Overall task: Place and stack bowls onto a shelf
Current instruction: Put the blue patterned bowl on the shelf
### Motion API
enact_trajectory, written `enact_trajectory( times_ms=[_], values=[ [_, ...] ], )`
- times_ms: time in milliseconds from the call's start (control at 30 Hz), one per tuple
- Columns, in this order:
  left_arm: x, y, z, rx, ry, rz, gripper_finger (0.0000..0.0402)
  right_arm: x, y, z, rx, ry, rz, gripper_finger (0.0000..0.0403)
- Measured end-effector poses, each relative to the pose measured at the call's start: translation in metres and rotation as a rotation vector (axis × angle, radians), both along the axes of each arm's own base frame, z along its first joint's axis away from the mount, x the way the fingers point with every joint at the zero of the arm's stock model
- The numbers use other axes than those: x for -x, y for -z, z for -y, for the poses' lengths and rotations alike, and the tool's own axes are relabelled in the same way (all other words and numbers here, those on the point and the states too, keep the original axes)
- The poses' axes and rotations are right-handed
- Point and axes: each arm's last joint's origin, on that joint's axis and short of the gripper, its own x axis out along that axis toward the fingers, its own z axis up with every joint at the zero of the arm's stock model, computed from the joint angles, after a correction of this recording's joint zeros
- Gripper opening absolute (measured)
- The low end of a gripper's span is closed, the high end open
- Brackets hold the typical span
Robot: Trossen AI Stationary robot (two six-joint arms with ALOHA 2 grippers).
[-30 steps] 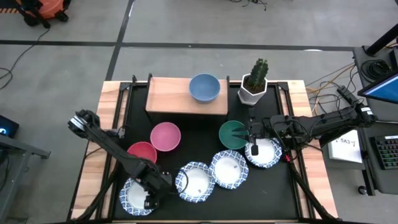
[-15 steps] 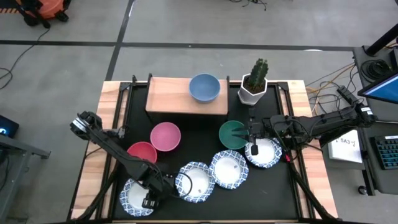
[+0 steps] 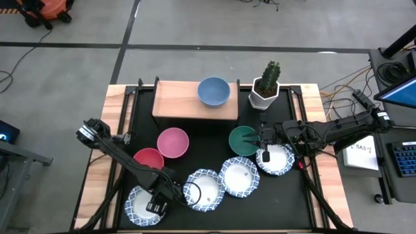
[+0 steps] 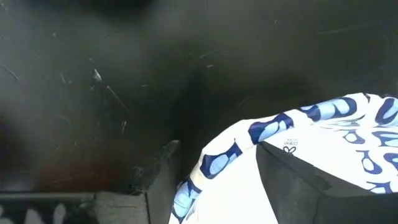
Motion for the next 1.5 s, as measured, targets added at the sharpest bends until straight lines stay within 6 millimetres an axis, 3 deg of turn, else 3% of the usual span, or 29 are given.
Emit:
enact_trajectory(
  times_ms=[133,367,567,700,900,1033,1233,1367,1500],
  values=[
    [0.000,0.000,0.000,0.003,0.000,0.003,0.0143,0.000,0.000,0.000,0.000,0.000,0.000,0.0073],
    [0.000,0.000,0.001,0.020,0.003,-0.007,0.0022,0.000,0.000,0.000,0.000,0.000,0.000,0.0073],
    [-0.001,-0.010,0.003,0.037,-0.032,-0.037,0.0005,0.000,0.000,0.000,0.000,0.000,0.001,0.0073],
    [-0.003,-0.037,0.005,0.045,-0.063,-0.025,0.0002,0.000,0.000,0.000,0.006,-0.002,0.001,0.0073],
    [-0.010,-0.100,-0.004,0.039,-0.119,0.165,0.0001,0.000,0.000,0.000,0.009,-0.002,0.001,0.0073],
    [-0.003,-0.142,-0.030,-0.032,-0.223,0.316,0.0000,0.000,0.000,0.000,-0.001,0.000,0.000,0.0073],
    [0.017,-0.196,-0.092,-0.240,-0.463,0.581,0.0000,0.000,0.000,0.000,-0.009,0.000,0.000,0.0073],
    [0.036,-0.221,-0.144,-0.385,-0.695,0.712,0.0000,0.000,0.000,0.000,-0.021,0.000,0.000,0.0073],
    [0.053,-0.231,-0.195,-0.496,-0.879,0.727,0.0000,0.000,0.000,0.000,-0.025,0.001,0.001,0.0073]
  ],
)
